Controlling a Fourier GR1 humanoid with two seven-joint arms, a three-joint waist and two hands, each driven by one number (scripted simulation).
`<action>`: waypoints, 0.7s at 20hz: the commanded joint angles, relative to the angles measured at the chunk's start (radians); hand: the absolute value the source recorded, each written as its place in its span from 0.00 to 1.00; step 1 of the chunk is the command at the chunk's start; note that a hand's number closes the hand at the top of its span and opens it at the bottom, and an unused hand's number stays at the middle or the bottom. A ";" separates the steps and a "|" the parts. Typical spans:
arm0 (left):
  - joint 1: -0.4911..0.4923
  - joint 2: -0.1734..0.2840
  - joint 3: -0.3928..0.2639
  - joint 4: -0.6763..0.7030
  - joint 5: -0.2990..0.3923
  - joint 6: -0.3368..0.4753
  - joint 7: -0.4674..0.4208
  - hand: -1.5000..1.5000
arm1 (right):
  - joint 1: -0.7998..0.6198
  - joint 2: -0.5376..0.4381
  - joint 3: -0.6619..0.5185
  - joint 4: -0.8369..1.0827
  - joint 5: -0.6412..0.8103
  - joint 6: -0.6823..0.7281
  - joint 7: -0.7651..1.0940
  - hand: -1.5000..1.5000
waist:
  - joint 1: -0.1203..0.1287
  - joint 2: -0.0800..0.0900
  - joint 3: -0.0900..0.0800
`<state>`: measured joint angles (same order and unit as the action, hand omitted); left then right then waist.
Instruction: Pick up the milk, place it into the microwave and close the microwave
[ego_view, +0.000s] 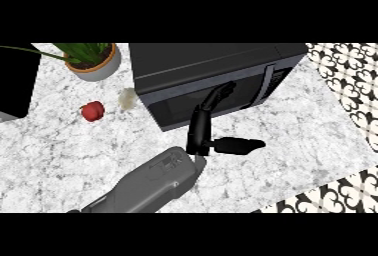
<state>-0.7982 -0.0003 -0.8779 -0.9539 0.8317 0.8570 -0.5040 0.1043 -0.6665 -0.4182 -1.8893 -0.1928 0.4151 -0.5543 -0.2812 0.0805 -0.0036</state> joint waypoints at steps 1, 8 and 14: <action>-0.069 0.000 0.051 0.062 0.041 0.009 -0.011 0.00 | -0.026 -0.018 0.002 0.011 0.002 0.006 0.000 1.00 | -0.008 0.010 0.000; -0.071 0.000 0.037 0.073 0.082 0.007 -0.047 0.00 | -0.076 -0.038 0.002 0.043 0.010 -0.004 0.011 1.00 | -0.004 0.021 0.000; -0.081 0.000 0.029 0.077 0.102 0.005 -0.075 0.00 | -0.058 0.083 0.106 0.140 -0.234 0.104 0.055 0.00 | -0.001 0.026 0.004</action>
<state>-0.8208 -0.0001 -0.8980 -0.9405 0.9045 0.8450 -0.5789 0.0550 -0.6011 -0.3367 -1.7862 -0.3569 0.4842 -0.5182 -0.2743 0.0963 0.0024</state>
